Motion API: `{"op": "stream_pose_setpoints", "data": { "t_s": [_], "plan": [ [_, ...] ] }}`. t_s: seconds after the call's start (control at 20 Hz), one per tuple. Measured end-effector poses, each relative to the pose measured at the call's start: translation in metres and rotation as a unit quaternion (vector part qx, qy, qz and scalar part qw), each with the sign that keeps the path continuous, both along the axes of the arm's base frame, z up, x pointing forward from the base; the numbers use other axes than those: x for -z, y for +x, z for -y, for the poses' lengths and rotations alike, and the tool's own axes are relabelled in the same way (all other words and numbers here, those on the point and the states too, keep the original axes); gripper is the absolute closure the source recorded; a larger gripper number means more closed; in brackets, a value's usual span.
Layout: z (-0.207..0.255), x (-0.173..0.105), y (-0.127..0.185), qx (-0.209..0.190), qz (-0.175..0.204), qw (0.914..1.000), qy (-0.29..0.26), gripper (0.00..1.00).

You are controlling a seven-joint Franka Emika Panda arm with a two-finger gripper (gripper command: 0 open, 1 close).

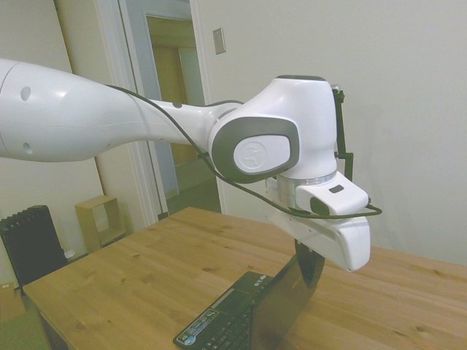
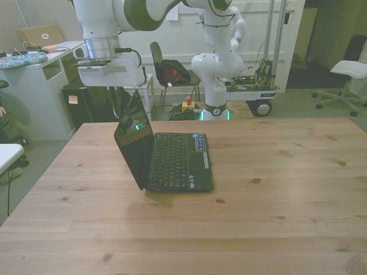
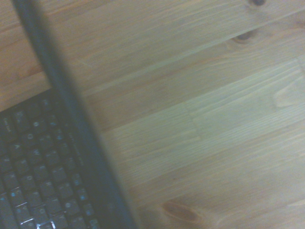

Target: Close the laptop

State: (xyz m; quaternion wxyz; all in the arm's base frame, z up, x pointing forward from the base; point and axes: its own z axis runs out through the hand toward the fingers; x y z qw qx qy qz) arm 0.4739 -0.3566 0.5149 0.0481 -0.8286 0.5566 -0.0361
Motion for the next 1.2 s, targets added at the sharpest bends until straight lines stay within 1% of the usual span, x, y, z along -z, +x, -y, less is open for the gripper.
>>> {"op": "stream_pose_setpoints", "data": {
  "t_s": [0.25, 0.55, 0.65, 0.8, 1.05, 1.1, 1.2],
  "plan": [
    [-0.045, 0.005, 0.012, -0.016, -0.006, 0.9998, -0.007, 1.0],
    [-0.13, 0.028, 0.027, -0.041, -0.013, 0.9991, -0.004, 1.0],
    [-0.154, 0.041, 0.034, -0.047, -0.017, 0.9987, -0.002, 1.0],
    [-0.175, 0.067, 0.035, -0.05, -0.027, 0.9984, 0.001, 1.0],
    [-0.188, 0.132, 0.025, -0.052, -0.054, 0.9971, 0.009, 1.0],
    [-0.189, 0.14, 0.025, -0.052, -0.057, 0.997, 0.009, 1.0],
    [-0.193, 0.135, 0.029, -0.054, -0.05, 0.9973, 0.007, 1.0]
  ]
}}
